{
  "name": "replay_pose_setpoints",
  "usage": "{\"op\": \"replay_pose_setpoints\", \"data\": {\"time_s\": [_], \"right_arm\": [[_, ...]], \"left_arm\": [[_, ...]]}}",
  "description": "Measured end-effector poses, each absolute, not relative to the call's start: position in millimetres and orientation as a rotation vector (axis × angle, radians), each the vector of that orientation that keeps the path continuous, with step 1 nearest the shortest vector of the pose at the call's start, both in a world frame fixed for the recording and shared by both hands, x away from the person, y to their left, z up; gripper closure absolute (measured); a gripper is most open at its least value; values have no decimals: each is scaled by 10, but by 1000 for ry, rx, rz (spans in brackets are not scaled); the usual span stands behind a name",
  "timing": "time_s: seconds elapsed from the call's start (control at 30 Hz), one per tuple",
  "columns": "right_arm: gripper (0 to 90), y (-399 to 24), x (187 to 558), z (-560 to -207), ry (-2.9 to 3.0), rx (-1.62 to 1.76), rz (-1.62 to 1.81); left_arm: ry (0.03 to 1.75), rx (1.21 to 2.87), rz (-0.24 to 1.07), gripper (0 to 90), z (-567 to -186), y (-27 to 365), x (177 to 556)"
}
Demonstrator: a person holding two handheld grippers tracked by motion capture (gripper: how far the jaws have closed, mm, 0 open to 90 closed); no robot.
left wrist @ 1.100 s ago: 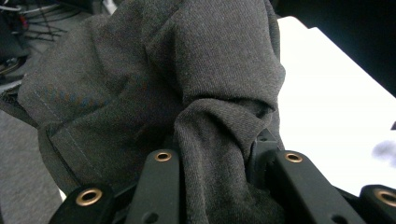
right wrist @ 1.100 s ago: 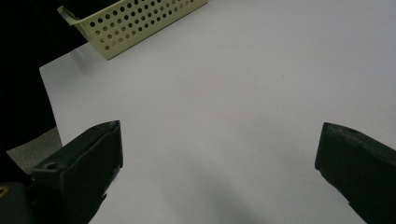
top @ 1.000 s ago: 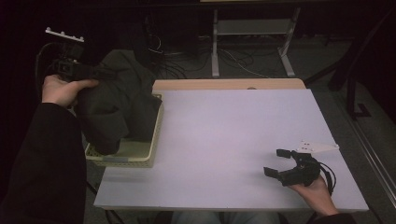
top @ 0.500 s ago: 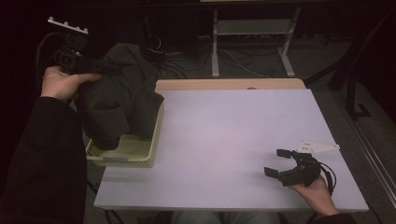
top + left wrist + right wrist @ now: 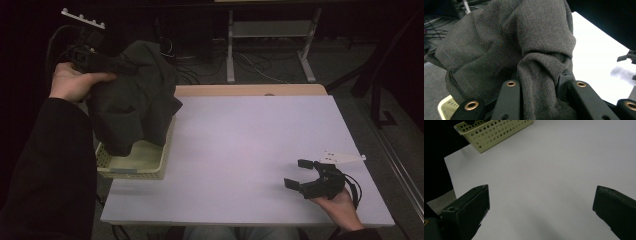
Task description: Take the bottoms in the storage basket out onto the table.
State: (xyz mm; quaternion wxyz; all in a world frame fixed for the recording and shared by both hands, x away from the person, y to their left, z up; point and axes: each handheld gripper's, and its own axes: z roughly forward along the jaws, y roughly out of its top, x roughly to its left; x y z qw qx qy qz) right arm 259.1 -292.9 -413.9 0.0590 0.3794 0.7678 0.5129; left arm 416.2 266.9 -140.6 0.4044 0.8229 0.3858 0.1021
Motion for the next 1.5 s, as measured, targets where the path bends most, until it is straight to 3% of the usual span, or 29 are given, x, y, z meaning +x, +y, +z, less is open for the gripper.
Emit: {"op": "replay_pose_setpoints", "data": {"time_s": [1.5], "right_arm": [[5, -3057, 2557, -4099, 2273, 1163, 1584]], "left_arm": [[717, 2176, 106, 698, -1438, 1358, 4370]]}}
